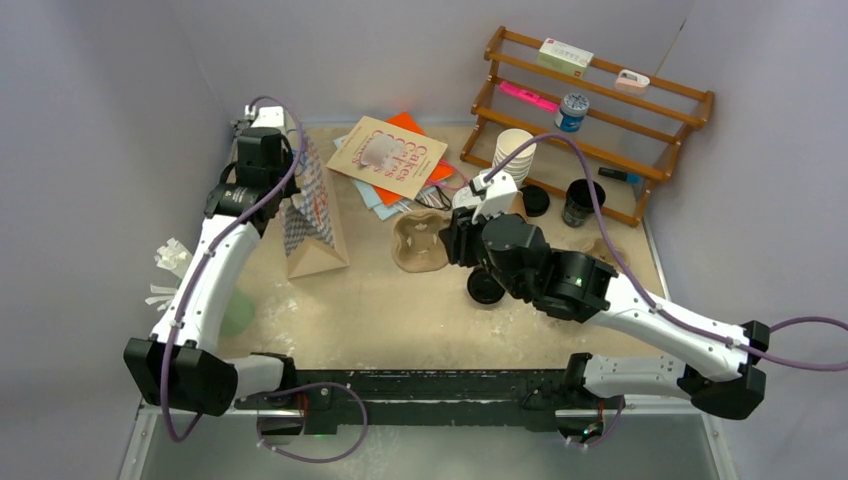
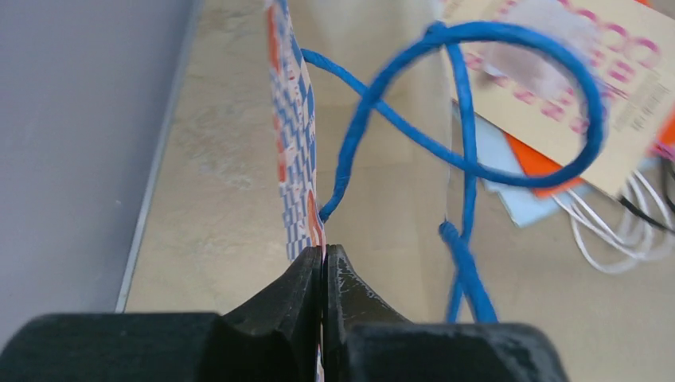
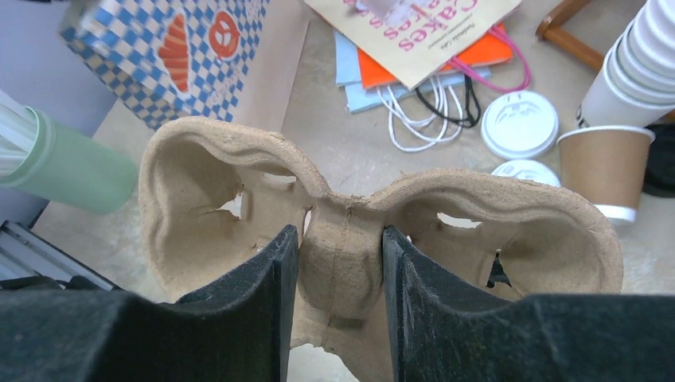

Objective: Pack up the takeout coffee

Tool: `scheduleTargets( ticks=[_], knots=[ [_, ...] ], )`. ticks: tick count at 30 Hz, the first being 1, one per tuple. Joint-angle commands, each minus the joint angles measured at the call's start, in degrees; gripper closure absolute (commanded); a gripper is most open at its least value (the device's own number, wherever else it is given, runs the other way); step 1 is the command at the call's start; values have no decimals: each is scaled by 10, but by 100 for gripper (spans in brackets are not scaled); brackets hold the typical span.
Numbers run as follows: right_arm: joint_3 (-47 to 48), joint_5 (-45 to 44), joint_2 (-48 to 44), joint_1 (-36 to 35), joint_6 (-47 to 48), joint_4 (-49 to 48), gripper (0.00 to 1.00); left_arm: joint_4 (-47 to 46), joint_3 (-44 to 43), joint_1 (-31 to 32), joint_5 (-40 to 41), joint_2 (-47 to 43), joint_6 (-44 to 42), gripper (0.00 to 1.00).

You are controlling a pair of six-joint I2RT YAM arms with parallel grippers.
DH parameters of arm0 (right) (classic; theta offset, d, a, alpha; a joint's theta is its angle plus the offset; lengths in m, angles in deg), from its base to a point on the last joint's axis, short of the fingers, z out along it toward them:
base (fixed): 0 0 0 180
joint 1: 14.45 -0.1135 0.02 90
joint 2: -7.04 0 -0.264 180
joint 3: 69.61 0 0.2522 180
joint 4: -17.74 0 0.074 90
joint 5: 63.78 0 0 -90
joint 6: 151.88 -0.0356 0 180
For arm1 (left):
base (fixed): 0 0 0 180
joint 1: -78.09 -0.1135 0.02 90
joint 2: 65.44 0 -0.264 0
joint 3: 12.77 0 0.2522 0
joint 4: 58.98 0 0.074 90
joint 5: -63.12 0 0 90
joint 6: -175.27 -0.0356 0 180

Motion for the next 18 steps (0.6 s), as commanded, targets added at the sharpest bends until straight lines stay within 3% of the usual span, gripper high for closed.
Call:
scheduleTargets(
  ticks=[1, 11, 18],
  knots=[
    [61, -10, -6, 14, 53, 35, 58, -9, -24, 0, -219, -42, -78, 99],
    [127, 5, 1, 86, 62, 67, 59, 110, -53, 48, -392, -95, -84, 100],
    [181, -11, -11, 88, 107, 93, 60, 104, -26, 81, -546, -111, -96, 100]
  ],
)
